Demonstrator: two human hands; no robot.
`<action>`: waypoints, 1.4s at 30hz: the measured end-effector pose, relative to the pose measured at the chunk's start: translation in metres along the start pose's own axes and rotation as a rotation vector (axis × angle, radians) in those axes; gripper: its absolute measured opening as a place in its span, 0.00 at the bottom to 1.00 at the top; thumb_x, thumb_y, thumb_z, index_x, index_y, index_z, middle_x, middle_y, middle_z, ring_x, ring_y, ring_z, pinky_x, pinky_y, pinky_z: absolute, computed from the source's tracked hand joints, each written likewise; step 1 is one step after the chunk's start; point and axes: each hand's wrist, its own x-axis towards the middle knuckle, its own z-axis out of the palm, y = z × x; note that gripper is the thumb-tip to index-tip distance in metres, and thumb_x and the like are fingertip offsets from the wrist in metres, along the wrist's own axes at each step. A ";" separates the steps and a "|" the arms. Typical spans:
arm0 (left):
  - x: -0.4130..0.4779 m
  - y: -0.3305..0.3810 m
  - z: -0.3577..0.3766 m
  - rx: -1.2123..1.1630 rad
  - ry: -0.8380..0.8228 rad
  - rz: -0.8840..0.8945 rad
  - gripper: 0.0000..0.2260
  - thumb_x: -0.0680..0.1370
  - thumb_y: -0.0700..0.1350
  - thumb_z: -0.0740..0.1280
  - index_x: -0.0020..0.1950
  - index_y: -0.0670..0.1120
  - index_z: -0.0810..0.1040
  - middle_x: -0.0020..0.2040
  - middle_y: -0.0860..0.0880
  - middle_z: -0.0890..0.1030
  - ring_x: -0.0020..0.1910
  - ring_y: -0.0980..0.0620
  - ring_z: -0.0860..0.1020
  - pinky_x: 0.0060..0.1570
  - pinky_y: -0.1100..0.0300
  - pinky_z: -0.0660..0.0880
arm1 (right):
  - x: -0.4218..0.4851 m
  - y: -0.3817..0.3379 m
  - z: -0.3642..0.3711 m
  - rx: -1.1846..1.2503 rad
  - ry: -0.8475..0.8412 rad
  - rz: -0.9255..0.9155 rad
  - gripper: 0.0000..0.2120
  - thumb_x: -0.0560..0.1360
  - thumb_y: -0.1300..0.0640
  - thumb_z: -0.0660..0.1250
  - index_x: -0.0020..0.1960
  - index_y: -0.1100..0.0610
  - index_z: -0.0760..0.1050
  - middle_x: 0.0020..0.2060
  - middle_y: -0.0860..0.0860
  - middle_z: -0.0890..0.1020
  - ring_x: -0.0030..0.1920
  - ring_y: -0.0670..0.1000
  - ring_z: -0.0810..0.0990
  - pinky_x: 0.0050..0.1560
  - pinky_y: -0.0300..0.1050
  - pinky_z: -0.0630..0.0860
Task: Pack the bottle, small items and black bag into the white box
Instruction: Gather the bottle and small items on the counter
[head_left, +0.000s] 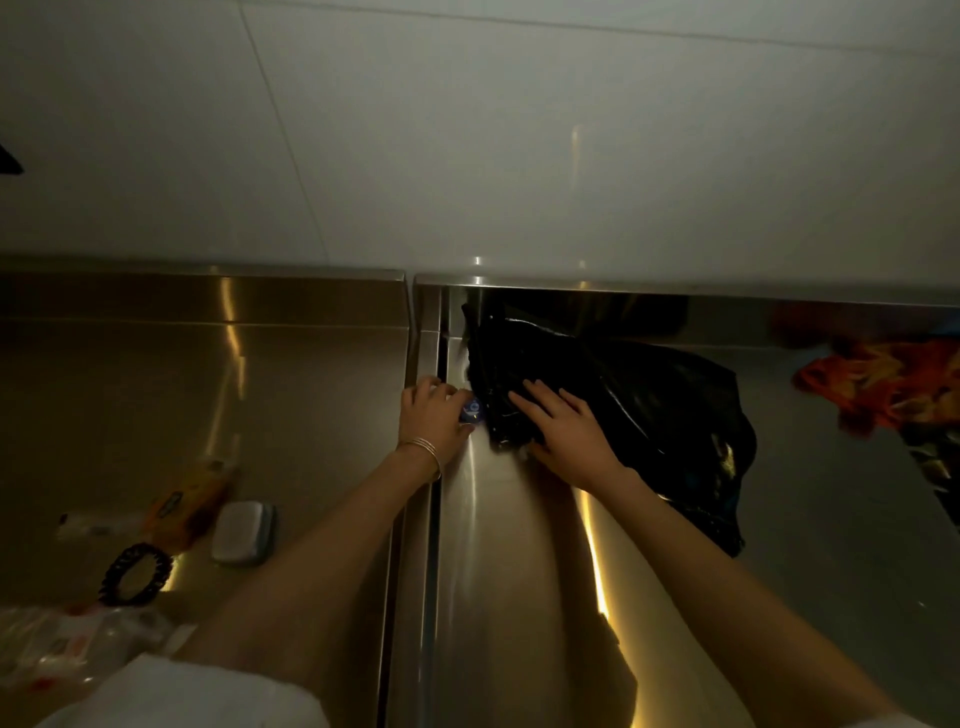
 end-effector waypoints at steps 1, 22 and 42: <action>0.001 0.000 0.002 -0.018 0.012 -0.004 0.19 0.73 0.53 0.65 0.63 0.52 0.71 0.59 0.48 0.76 0.64 0.46 0.64 0.57 0.53 0.60 | 0.000 0.000 0.001 0.008 0.000 -0.001 0.32 0.75 0.54 0.64 0.74 0.50 0.52 0.75 0.52 0.55 0.75 0.51 0.50 0.72 0.47 0.47; -0.150 -0.093 -0.045 -0.189 0.271 0.085 0.13 0.64 0.53 0.73 0.44 0.49 0.80 0.42 0.49 0.82 0.49 0.47 0.75 0.48 0.54 0.67 | 0.013 -0.127 -0.006 0.529 -0.163 -0.355 0.23 0.77 0.64 0.60 0.70 0.51 0.63 0.62 0.53 0.73 0.55 0.47 0.75 0.57 0.35 0.70; -0.271 -0.240 -0.090 -0.185 0.328 -0.154 0.15 0.66 0.53 0.66 0.51 0.51 0.76 0.52 0.51 0.79 0.53 0.48 0.72 0.52 0.51 0.70 | 0.060 -0.314 0.006 0.677 -0.197 -0.279 0.06 0.71 0.58 0.70 0.47 0.60 0.77 0.42 0.52 0.81 0.42 0.48 0.77 0.45 0.39 0.73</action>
